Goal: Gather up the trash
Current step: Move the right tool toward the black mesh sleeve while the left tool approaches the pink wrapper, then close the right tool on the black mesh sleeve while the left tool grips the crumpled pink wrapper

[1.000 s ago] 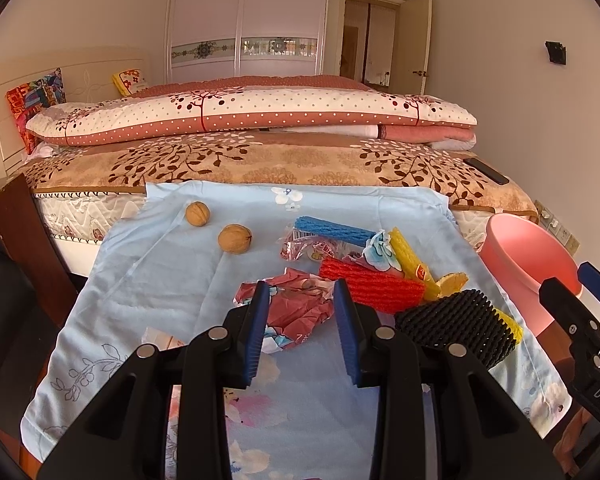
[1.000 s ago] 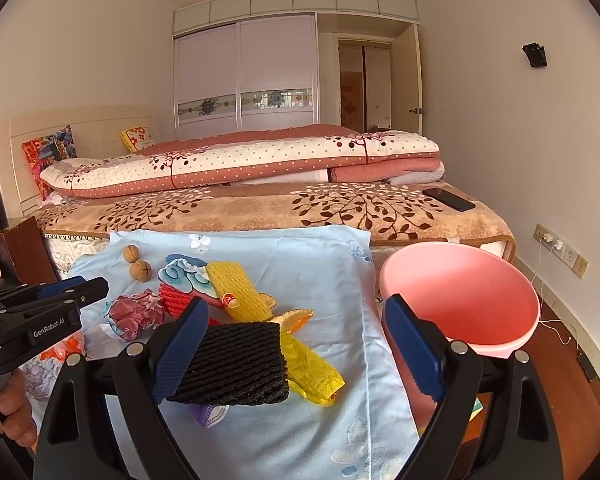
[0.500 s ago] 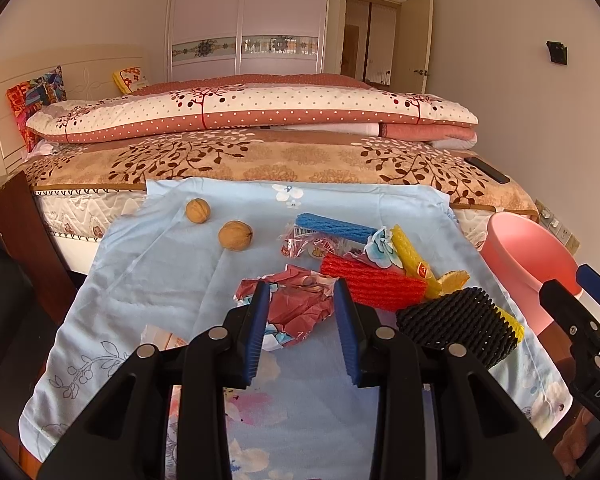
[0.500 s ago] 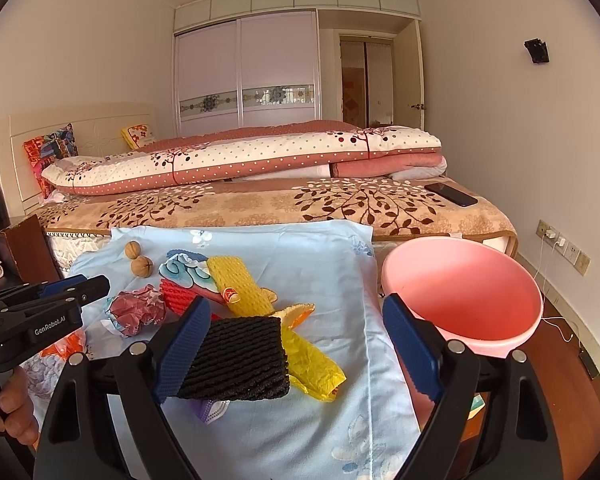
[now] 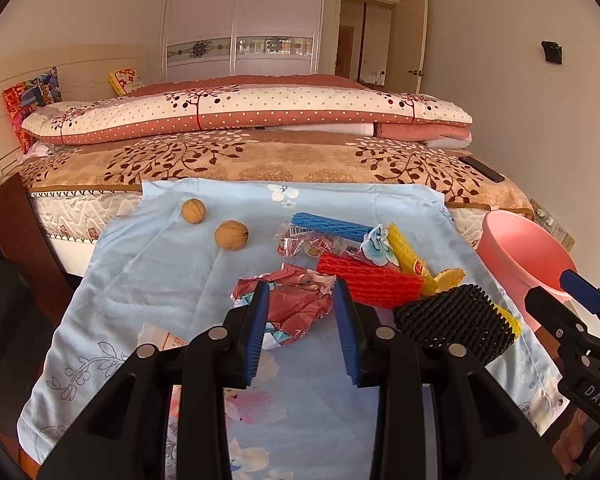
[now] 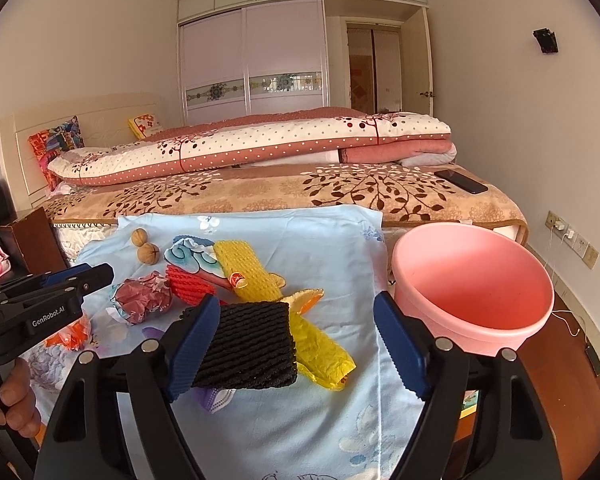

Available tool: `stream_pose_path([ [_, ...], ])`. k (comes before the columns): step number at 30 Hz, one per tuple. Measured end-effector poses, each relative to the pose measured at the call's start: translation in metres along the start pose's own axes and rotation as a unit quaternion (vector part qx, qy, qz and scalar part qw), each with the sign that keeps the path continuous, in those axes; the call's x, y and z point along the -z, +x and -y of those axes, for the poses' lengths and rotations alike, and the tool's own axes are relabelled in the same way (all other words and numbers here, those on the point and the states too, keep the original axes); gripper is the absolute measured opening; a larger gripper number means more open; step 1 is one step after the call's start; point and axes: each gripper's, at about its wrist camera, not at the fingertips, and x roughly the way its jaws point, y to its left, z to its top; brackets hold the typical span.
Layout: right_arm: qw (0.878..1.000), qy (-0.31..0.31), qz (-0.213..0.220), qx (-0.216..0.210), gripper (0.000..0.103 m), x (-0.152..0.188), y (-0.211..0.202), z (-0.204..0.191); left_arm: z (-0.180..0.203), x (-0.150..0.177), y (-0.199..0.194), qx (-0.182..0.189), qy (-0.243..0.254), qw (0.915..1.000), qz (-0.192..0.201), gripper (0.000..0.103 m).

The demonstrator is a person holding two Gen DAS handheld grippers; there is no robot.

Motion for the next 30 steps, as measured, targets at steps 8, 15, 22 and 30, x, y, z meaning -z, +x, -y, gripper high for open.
stream_pose_path([
  [8,1.0,-0.006,-0.021,-0.019,0.072,0.005,0.007,-0.003,-0.009,0.0,-0.004,0.018,-0.009,0.9998,0.0,0.034],
  [15,0.999,-0.004,-0.032,-0.026,0.072,0.007,0.013,-0.003,-0.016,0.004,-0.005,0.038,-0.004,0.9993,-0.005,0.034],
  [22,0.998,-0.004,-0.042,-0.035,0.071,0.009,0.02,-0.002,-0.032,0.015,-0.003,0.044,-0.001,0.9987,-0.027,0.034],
  [30,0.998,-0.006,-0.053,-0.045,0.07,0.012,0.027,-0.003,-0.046,0.026,0.008,0.037,-0.014,0.9975,-0.059,0.034],
])
